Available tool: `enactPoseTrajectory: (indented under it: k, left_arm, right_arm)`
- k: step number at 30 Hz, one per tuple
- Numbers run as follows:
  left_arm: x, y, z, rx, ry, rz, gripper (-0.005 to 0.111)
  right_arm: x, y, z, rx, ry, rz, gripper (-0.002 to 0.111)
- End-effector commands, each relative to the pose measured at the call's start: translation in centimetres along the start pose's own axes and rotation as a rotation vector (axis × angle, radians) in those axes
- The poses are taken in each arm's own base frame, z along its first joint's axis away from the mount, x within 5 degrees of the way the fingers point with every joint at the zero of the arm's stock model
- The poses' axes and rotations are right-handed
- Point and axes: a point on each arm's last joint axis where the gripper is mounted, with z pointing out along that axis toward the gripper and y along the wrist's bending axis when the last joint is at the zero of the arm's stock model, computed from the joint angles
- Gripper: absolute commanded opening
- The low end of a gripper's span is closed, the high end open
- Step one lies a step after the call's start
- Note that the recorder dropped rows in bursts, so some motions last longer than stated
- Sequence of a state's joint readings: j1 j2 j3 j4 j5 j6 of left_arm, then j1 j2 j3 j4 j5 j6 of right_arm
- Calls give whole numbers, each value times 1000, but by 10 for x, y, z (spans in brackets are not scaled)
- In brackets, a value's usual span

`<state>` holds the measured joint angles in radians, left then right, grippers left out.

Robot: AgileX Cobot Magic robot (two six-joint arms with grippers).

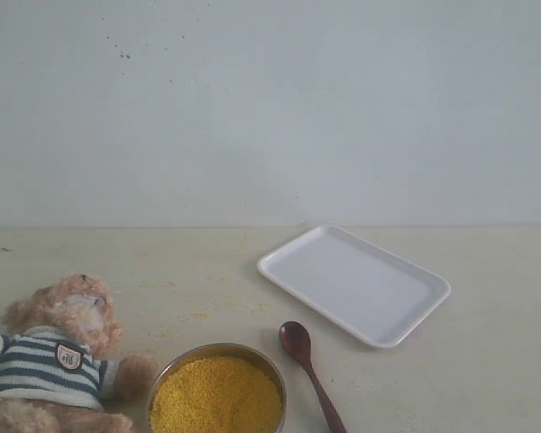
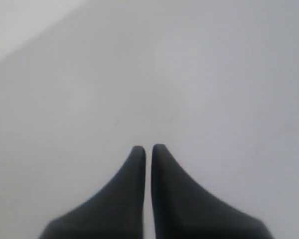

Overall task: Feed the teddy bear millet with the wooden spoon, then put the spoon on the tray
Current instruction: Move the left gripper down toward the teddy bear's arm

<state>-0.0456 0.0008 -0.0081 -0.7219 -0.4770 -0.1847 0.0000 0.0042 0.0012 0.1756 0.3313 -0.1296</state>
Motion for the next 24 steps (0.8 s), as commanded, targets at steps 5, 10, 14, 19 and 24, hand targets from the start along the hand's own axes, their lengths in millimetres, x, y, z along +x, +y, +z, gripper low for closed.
enactPoseTrajectory:
  k: [5,10,14,19,24]
  left_arm:
    - [-39,-77,20,345,-146,157,4]
    - [-8,-110,73,453,159,553,4]
    - [24,-86,129,105,561,777,4]
    - [49,-32,148,-362,983,986,4]
    - [88,-16,139,-301,1435,933,4]
  right_arm:
    - [-1,0,0,1,-12,-11,1]
    - [-1,0,0,1,-12,-11,1]
    - [-1,0,0,1,-12,-11,1]
    - [-1,0,0,1,-12,-11,1]
    - [-1,0,0,1,-12,-11,1]
